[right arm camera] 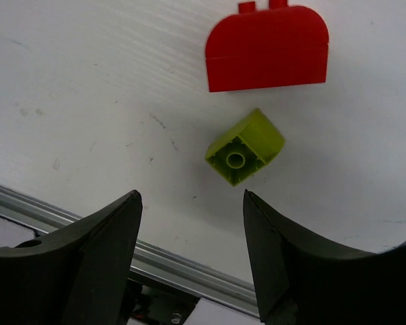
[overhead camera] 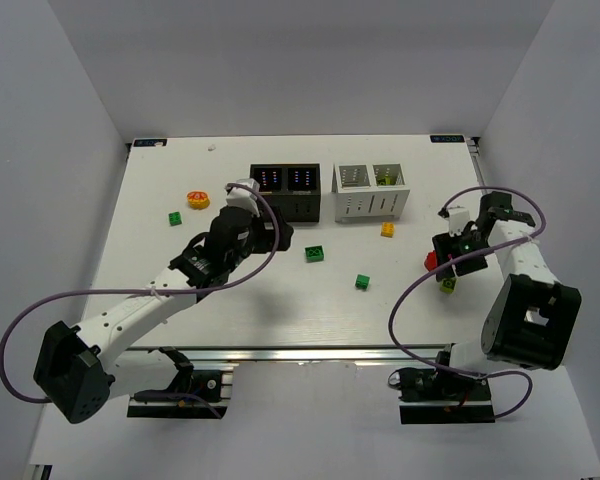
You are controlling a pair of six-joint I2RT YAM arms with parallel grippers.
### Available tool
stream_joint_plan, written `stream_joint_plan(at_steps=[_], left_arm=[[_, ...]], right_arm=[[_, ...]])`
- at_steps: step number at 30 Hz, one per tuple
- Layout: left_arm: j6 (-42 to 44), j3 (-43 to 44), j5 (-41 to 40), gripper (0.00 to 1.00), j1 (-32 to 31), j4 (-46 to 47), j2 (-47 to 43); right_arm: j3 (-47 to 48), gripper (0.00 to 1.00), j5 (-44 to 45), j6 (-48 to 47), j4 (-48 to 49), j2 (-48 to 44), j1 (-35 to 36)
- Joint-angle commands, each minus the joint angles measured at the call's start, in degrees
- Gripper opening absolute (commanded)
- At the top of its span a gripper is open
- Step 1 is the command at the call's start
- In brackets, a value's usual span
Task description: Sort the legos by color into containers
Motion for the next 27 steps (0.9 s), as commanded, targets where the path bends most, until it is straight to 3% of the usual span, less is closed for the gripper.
stream_joint_plan(at_steps=[1, 6, 16, 27], left_arm=[[-2.69, 0.48, -3.46, 0.98, 0.5, -2.31, -2.12], [-7.34, 0.49, -5.48, 0.98, 0.5, -3.2, -0.98], [-12.62, -3.46, -5.48, 0.98, 0.5, -4.42, -6.77], [-19.91, -8.74, -7.42, 0.98, 0.5, -6.44, -15.12]], right_arm=[[-0.64, 0.66, 5.91, 11.26, 5.19, 1.03, -0.39], [-2.23, 0.63, 12.87, 19.88, 9.5, 3.93, -0.47], [-4.6, 0.62, 11.9, 25.94, 13.64, 7.62, -0.47], [-8.9, 0.54, 13.67, 28.94, 19.53, 8.59, -0.56]])
